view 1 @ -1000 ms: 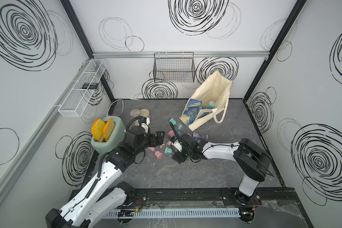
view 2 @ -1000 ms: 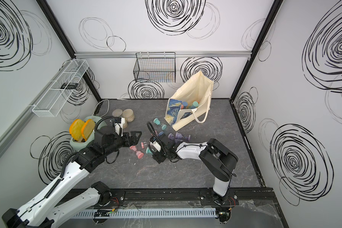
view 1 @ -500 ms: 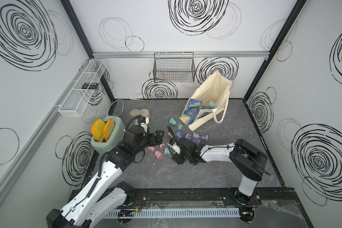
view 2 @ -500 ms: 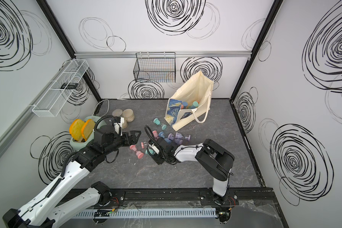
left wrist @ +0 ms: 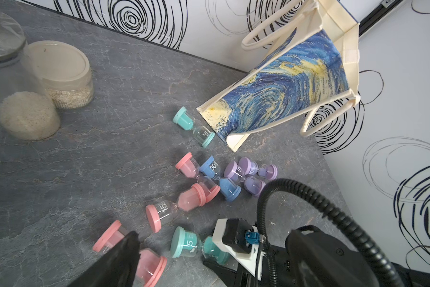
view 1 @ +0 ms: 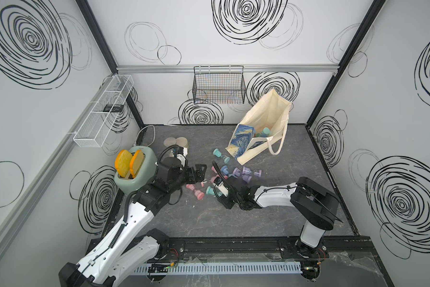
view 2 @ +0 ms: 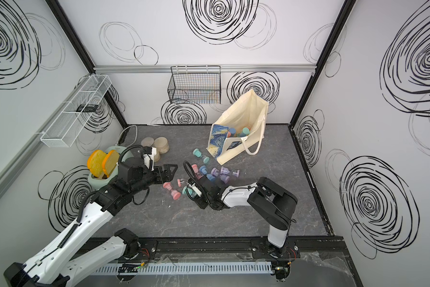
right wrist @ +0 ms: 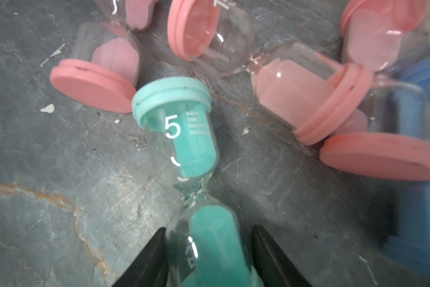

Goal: Put the hourglass into the canvas bag
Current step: Pick up the hourglass from the center of the board.

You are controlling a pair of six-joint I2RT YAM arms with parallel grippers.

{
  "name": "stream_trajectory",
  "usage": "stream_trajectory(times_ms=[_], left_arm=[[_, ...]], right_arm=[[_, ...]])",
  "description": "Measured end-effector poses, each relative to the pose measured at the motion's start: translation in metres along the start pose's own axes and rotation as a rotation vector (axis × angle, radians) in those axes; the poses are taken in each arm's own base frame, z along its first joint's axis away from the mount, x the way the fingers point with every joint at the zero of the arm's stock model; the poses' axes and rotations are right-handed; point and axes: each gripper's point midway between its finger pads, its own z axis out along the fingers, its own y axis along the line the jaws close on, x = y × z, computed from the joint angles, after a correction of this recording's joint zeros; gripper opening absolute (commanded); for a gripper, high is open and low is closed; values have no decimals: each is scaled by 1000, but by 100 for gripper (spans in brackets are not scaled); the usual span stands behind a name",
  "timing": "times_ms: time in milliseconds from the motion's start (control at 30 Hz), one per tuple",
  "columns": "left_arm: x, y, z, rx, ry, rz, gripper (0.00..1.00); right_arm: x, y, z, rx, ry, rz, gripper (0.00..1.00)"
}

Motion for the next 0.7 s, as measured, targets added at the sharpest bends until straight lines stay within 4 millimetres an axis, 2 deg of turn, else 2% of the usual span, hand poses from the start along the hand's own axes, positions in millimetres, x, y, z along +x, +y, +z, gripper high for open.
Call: stream_trajectory(times_ms=[433,533,700], left_arm=[[0,0,0,1,0,-1,96],[0,0,0,1,-1,-1,96],[-3,-2,-3,3,-7,0,96]], right_arm=[[3,6,-13,-46,-10,17,45],[-4,5,-22,-66,-34,37,43],[-27,-5,-47,-87,-108,94,42]])
